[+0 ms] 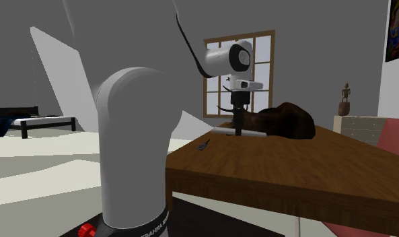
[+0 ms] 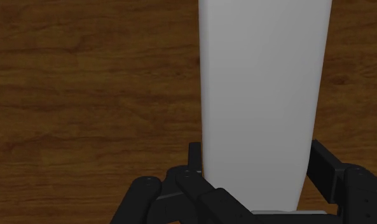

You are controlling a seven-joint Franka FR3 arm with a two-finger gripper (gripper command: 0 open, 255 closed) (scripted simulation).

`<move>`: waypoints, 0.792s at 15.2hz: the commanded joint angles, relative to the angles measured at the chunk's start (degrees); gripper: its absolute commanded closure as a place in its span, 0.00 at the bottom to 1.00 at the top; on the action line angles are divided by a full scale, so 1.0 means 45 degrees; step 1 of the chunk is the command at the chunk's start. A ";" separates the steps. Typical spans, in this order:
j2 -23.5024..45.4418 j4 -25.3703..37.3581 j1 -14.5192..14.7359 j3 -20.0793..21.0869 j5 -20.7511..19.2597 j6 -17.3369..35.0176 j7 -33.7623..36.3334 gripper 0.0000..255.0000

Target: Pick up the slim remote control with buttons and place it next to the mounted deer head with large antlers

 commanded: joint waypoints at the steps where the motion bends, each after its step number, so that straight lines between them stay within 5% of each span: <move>1: 0.0197 -0.0162 0.0002 0.0050 -0.0040 0.0369 0.0062 1.00; 12: 0.0868 -0.0593 -0.0034 0.0144 -0.0225 0.1449 0.0214 1.00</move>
